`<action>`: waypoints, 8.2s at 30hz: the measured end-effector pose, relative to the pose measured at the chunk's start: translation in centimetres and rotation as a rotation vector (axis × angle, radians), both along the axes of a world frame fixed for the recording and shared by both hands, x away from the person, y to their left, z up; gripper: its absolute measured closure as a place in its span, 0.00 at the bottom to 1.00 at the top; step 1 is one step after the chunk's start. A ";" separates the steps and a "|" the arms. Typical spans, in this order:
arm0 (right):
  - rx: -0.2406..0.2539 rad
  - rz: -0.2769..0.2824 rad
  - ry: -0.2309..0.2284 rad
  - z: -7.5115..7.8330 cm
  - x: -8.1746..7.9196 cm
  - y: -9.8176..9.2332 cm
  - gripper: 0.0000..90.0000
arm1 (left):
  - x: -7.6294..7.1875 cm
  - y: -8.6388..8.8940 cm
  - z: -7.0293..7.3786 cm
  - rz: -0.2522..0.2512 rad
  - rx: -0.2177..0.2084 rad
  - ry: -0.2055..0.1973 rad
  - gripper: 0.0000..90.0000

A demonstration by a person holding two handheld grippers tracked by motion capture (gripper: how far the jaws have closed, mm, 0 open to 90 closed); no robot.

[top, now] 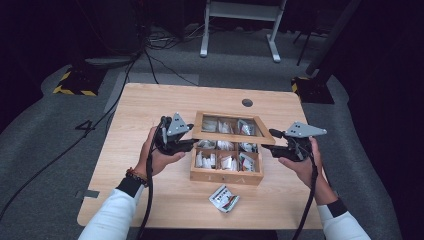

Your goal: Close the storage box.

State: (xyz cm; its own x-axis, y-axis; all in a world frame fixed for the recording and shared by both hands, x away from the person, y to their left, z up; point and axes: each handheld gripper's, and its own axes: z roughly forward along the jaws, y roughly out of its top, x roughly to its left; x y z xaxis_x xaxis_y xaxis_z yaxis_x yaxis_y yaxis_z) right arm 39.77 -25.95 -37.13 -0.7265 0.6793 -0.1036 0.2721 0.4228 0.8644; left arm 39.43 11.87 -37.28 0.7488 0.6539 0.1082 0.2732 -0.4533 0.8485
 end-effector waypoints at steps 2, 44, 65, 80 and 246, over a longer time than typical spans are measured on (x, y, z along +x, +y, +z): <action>-0.006 0.001 0.001 -0.1 -0.1 0.0 0.51 | -0.1 0.0 -0.1 -0.002 0.007 0.009 0.60; -0.071 0.090 0.124 -3.6 -2.4 -0.2 0.48 | -1.8 -0.4 -3.8 -0.068 0.041 0.106 0.34; -0.099 0.099 0.169 -5.0 -3.2 0.3 0.49 | -2.2 -0.8 -5.4 -0.084 0.100 0.146 0.33; -0.088 0.099 0.200 -5.7 -3.8 0.1 0.50 | -2.9 -0.5 -6.1 -0.092 0.089 0.162 0.33; -0.060 -0.263 0.223 -13.2 -5.3 -15.5 0.28 | -5.4 14.4 -13.2 0.204 0.080 0.274 0.20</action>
State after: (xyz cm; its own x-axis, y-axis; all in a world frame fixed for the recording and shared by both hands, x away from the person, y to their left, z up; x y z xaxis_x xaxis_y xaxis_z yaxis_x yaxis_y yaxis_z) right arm 34.49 -41.40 -50.37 -0.5364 0.8439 -0.0074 0.5580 0.3612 0.7471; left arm 34.00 26.22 -50.49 0.6115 0.7909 -0.0221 0.5781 -0.4275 0.6951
